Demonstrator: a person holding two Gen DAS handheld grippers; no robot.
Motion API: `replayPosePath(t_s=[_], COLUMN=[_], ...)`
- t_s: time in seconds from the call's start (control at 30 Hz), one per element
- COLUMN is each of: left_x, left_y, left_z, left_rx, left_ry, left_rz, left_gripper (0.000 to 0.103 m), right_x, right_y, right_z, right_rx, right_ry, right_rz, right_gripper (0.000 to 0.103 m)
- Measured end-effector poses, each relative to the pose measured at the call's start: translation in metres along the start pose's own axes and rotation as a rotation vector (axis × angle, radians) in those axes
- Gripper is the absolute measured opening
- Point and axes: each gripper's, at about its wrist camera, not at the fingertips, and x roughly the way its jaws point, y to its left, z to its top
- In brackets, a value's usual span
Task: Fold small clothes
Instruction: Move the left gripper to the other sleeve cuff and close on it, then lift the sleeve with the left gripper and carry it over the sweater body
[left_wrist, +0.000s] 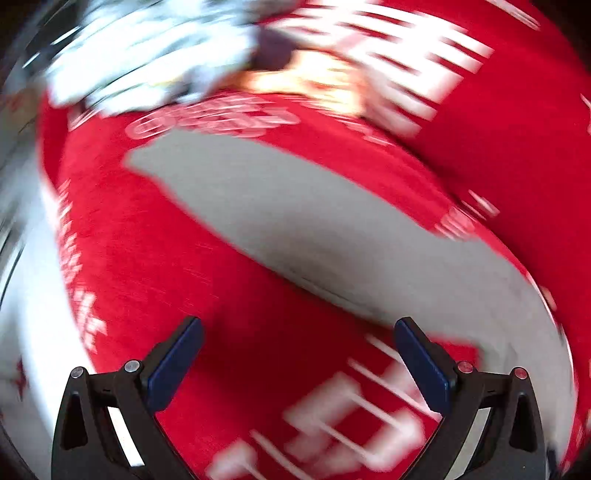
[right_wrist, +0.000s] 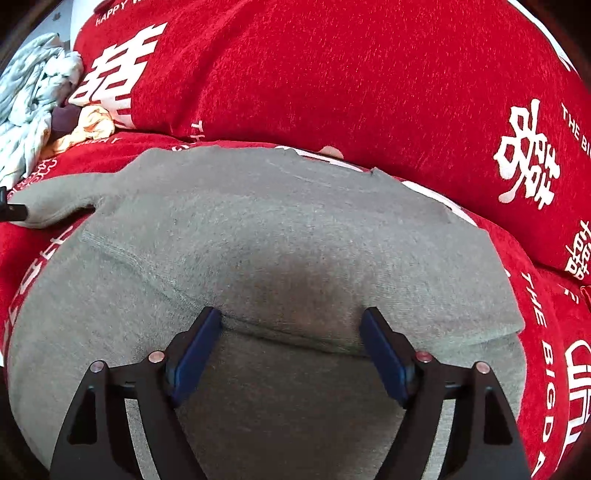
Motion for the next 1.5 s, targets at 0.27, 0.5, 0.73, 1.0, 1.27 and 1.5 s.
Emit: replayPosePath(t_s=[0.27, 0.5, 0.73, 1.0, 1.27, 1.5], left_x=[0.05, 0.073, 0.066, 0.057, 0.023, 0.004], left_y=[0.046, 0.044, 0.043, 0.06, 0.073, 0.06], left_z=[0.06, 0.099, 0.11, 0.115, 0.104, 0.101], left_rx=[-0.179, -0.251, -0.161, -0.16, -0.155, -0.086], left_ry=[-0.02, -0.037, -0.12, -0.097, -0.124, -0.144], left_rz=[0.201, 0.262, 0.2, 0.007, -0.084, -0.068], left_gripper=[0.103, 0.103, 0.061, 0.013, 0.013, 0.013], right_x=[0.001, 0.0, -0.001, -0.016, 0.058, 0.084], right_y=[0.002, 0.002, 0.003, 0.055, 0.153, 0.222], right_z=[0.0, 0.0, 0.007, 0.068, 0.13, 0.121], right_rx=[0.0, 0.003, 0.004, -0.07, -0.171, -0.346], right_ry=[-0.006, -0.003, 0.029, -0.05, 0.061, 0.127], right_rz=[-0.008, -0.006, -0.027, 0.047, 0.089, 0.079], right_gripper=[0.084, 0.084, 0.084, 0.084, 0.084, 0.084])
